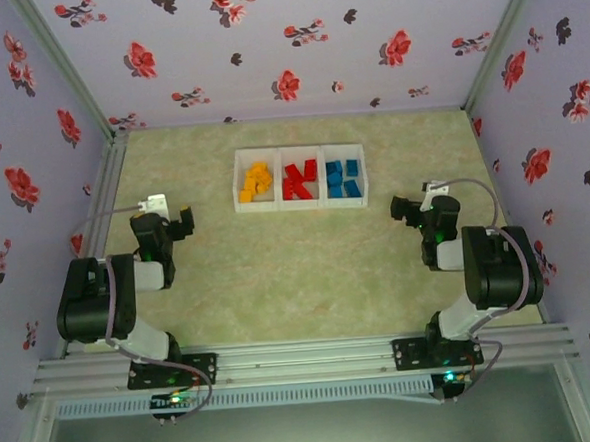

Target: Sort the legos into containers by color

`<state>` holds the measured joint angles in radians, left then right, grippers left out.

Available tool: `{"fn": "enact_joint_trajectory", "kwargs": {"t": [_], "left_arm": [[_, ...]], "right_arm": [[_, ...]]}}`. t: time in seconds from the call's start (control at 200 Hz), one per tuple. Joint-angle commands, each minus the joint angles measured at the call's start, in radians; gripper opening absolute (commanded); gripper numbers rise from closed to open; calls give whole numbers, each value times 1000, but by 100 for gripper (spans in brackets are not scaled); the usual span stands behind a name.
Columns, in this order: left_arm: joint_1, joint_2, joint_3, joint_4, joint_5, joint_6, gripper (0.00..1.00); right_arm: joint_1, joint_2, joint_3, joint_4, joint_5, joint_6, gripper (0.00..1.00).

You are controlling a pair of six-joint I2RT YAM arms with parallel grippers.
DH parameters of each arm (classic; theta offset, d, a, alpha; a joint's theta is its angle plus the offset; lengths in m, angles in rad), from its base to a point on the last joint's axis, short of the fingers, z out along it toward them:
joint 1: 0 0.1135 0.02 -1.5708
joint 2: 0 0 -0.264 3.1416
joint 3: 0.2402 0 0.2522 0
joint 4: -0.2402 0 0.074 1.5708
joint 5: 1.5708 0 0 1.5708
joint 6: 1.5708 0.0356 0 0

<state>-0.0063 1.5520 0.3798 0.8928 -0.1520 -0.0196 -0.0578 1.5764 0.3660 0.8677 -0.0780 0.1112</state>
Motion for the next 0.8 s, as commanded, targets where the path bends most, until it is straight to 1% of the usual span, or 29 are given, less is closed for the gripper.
{"fn": "enact_joint_trajectory", "kwargs": {"t": [0.0,0.065,0.135,0.79], "left_arm": [[5,-10,11,-3,11,-3,100],[4,-8,12,-5,15,2,100],[3,-9,14,-9,23,5,100],[4,-10,14,-9,23,4,100]], "right_arm": [[13,-16,26,13,40,-25,99],[16,-8,22,40,46,-28,99],[16,-15,25,19,46,-27,99],[16,-5,34,13,50,-25,99]]}}
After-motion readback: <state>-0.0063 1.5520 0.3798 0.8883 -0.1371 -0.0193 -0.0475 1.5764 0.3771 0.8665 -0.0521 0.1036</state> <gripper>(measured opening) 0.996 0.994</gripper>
